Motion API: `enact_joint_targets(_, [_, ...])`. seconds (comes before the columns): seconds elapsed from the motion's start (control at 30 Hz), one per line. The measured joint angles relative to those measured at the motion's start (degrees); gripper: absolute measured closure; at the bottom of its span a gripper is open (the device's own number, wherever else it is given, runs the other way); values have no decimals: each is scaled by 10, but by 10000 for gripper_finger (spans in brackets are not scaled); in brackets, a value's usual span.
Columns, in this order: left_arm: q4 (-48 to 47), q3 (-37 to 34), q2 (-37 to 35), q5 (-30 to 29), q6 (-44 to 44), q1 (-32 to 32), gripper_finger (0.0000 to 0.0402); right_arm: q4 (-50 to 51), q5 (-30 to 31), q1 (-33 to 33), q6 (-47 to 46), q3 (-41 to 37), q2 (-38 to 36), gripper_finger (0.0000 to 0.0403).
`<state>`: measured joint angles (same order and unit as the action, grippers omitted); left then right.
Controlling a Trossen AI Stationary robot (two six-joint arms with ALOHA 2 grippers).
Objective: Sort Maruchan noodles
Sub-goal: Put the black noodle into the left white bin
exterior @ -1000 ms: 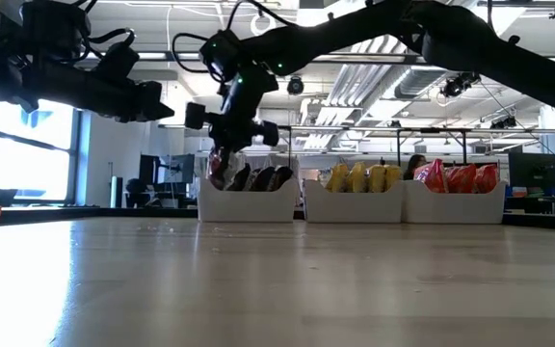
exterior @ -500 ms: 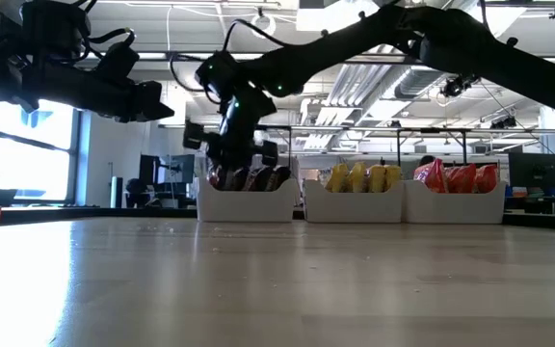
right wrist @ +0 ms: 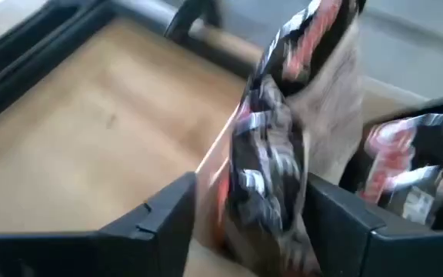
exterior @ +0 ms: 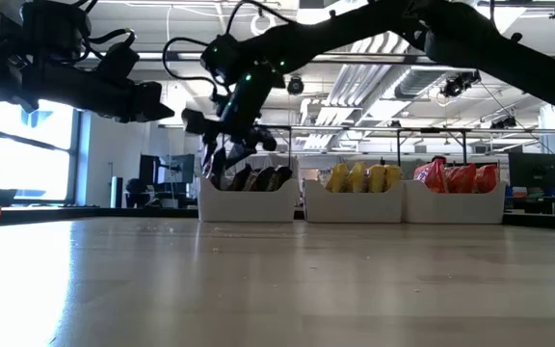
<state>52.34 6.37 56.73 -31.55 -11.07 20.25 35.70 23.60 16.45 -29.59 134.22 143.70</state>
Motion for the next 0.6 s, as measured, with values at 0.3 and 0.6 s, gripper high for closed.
enact_joint_targets(0.3, [0,0,0,23,-2,1,367,23,-43,24,1,-9,-19,319])
enact_joint_targets(0.6, [-1,0,0,25,-1,4,367,-11,-48,19,-4,-15,9,376])
